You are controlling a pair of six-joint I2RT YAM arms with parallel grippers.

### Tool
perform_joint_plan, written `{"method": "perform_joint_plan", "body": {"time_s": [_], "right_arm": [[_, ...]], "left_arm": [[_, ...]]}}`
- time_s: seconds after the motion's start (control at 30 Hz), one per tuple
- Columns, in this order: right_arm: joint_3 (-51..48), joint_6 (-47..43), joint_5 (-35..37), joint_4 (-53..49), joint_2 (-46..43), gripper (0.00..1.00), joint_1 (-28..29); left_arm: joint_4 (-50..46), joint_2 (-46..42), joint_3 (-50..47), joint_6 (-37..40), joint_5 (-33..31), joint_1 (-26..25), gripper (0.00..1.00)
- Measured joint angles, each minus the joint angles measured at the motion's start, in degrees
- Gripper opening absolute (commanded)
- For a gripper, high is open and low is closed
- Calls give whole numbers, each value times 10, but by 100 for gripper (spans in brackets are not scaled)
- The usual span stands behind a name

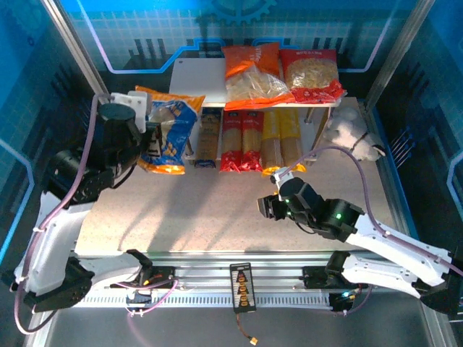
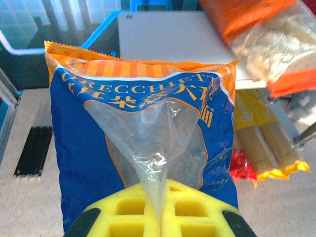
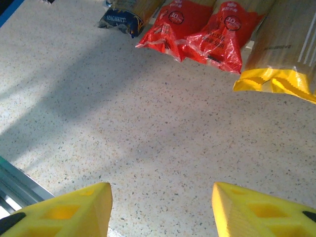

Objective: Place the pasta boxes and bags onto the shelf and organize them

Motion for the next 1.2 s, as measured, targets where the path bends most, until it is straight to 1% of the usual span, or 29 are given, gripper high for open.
{"method": "perform_joint_plan", "body": {"time_s": [0.2,0.43,0.57,0.77,1.03,1.2], "right_arm": [[0,6,-13,12,11,56,4],[0,4,-20,22,26,57,4],[0,-5,-24,30,45,57,4],[0,-20,-42,42,63,57,0],[0,-29,-72,54,61,57,-36],[-11,-29,-86,58,44,57,-58]], "left_arm": [[53,70,63,24,0,5,0],[98,177,176,43,-1,14,0],[120,232,220,52,-1,17,0],[139,300,262,56,-17,24,0],[158,359,289,56,-47,31,0],[165,389,307,53,-54,34,0]]}}
